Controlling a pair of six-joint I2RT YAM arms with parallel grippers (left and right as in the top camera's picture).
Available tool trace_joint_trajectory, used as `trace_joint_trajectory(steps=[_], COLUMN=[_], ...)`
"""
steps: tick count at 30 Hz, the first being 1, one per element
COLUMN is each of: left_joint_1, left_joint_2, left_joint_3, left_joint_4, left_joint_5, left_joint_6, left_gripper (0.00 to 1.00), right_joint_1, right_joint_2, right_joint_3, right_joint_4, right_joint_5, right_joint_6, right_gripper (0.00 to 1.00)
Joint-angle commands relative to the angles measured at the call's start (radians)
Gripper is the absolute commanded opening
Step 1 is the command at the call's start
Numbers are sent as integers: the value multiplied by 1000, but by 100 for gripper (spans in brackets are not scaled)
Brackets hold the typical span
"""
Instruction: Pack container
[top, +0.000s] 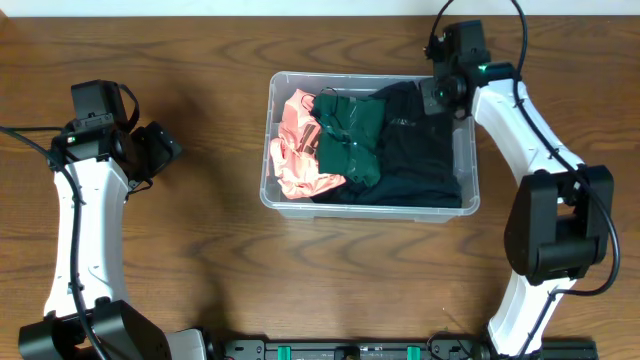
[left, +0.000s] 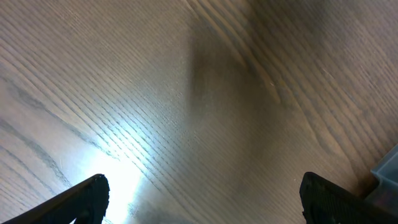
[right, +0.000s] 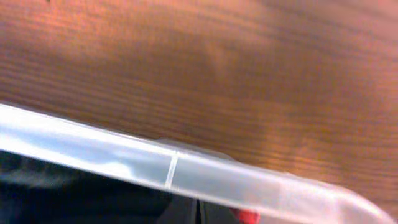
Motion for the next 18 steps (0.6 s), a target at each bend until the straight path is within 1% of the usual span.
trace_joint_trajectory(steps=[1,3,7,8,9,13,14,15,16,17,18], left_joint_1=[-2,-2,-2,-2,-7,-53,-72,-95,-123,-146,-167], left_joint_2=[-2,-2,-2,-2,-2,-5,-6,-7,-8,-8,-7], left_joint_3=[11,11,11,11,11,11,11,11,11,11,11], left_joint_4=[-4,-4,-7,-8,-7,-2,1,4,6,8,10], left_joint_5=[-5,-5,-5,-4,-5,-5,-5,-4,-5,-5,-5], left_joint_6=[13,13,29,48,93,232,266,303,357,391,409], left_gripper=[98,98,98,98,99,100,100,100,99,98,98], right_joint_1=[16,21,19,18,17,2,-8,-21,-40,-61,-82], right_joint_2=[-19,-50,-157,-180,-219,-321,-342,-362,-381,-396,-407], right_joint_3=[31,31,31,31,31,31,31,31,31,31,31], right_joint_4=[-41,-75,-142,-156,-177,-206,-209,-211,-212,-212,-211], right_joint_5=[17,18,18,19,21,75,79,81,80,74,51], right_joint_6=[-22,-22,-22,-22,-22,-19,-9,11,44,74,79], right_gripper=[6,9,36,44,49,50,52,58,69,83,93])
